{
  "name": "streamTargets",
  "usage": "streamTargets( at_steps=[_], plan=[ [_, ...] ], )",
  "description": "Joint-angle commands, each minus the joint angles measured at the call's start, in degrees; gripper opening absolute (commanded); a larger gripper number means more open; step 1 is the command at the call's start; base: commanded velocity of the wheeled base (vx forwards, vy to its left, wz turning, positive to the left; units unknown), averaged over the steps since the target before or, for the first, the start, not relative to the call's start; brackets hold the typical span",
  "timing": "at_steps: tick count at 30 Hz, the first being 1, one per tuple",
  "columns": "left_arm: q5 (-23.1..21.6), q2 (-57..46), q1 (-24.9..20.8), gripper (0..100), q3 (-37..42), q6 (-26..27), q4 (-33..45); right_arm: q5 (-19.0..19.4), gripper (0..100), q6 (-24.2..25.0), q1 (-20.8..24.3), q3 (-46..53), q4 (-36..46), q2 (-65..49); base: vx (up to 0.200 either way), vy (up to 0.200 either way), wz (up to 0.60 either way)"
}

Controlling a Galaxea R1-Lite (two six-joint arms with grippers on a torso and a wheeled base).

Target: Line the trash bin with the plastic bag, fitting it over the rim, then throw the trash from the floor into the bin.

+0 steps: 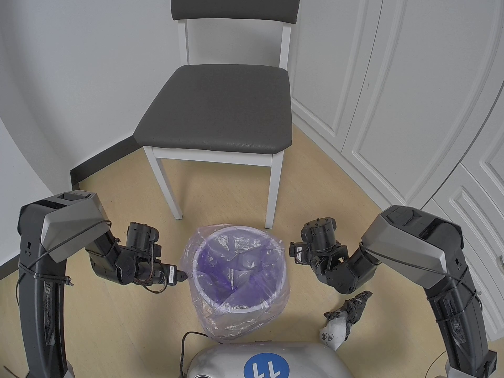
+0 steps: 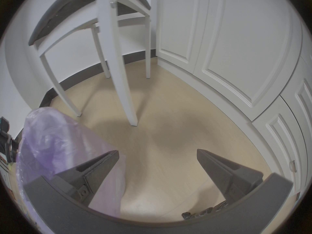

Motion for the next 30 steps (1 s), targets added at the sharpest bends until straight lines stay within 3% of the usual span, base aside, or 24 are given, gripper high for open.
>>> streamTargets(
  at_steps=[1,3,5,6,8,9,11,12,17,19,21,22,25,30],
  plan=[
    [0.0,-0.2,-0.2,100,0.2,0.0,0.0,0.3,100,-0.5,-2.0,0.2,0.2,0.0,0.000,0.000,0.00],
    [0.0,-0.2,-0.2,100,0.3,0.1,0.0,0.4,100,-0.9,-2.7,0.8,0.3,-0.8,0.000,0.000,0.00],
    [0.0,-0.1,-0.2,100,0.3,0.7,0.0,0.7,100,-6.3,-5.3,6.4,2.4,-5.6,0.000,0.000,0.00],
    [0.0,-0.1,-0.2,100,0.3,0.7,0.0,0.7,100,-6.6,-5.4,6.7,2.5,-5.9,0.000,0.000,0.00],
    [0.0,0.0,-0.2,100,0.3,0.8,0.0,4.3,100,-12.6,-7.4,14.4,2.4,-9.9,0.000,0.000,0.00],
    [0.0,0.0,-0.2,100,0.3,0.8,0.0,5.0,100,-13.3,-7.6,15.3,2.3,-10.3,0.000,0.000,0.00],
    [0.0,0.0,-0.2,100,0.3,0.8,0.0,11.4,100,-18.6,-9.1,21.3,1.2,-12.8,0.000,0.000,0.00],
    [0.0,0.0,-0.2,100,0.3,0.8,0.0,11.4,100,-18.6,-9.1,21.3,1.2,-12.8,0.000,0.000,0.00],
    [0.0,-0.1,-0.1,100,0.7,0.8,-0.1,21.7,100,-29.9,-8.9,32.6,-3.7,-14.4,0.000,0.000,0.00],
    [0.0,-0.2,-0.1,100,0.7,0.8,-0.1,24.7,100,-31.9,-8.0,34.3,-6.3,-13.3,0.000,0.000,0.00],
    [0.1,-0.1,-0.1,100,0.7,0.9,-0.1,25.5,100,-31.7,-7.0,34.6,-7.4,-12.4,0.000,0.000,0.00],
    [0.1,-0.1,-0.1,100,0.7,0.9,-0.2,25.7,100,-29.0,-3.2,34.5,-10.3,-9.7,0.000,0.000,0.00],
    [0.1,-0.2,-0.1,100,0.8,0.9,-0.2,25.3,100,-23.0,1.4,34.1,-14.5,-7.0,0.000,0.000,0.00],
    [0.1,-0.3,-0.1,100,0.8,0.9,-0.3,25.3,100,-19.0,2.8,31.7,-13.2,-6.2,0.000,0.000,0.00]
  ],
)
